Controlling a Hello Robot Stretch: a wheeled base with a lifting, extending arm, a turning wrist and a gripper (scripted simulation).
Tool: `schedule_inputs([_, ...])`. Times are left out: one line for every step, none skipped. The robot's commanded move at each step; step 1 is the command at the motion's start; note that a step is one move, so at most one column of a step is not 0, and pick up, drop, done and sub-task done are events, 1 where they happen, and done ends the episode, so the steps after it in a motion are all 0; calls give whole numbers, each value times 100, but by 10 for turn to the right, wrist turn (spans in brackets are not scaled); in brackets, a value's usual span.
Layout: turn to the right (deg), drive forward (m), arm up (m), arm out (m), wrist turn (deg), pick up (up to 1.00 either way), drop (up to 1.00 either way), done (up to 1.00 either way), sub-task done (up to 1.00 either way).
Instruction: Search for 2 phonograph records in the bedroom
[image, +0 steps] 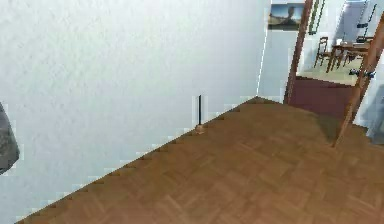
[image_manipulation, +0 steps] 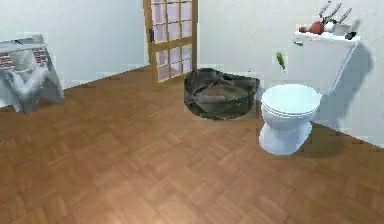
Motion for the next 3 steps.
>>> schedule_inputs([450, 0, 0, 0, 0, 0, 0, 0, 0])
schedule_inputs([300, 0, 0, 0, 0, 0, 0, 0, 0])
schedule_inputs([0, 100, 0, 0, 0, 0, 0, 0, 0])
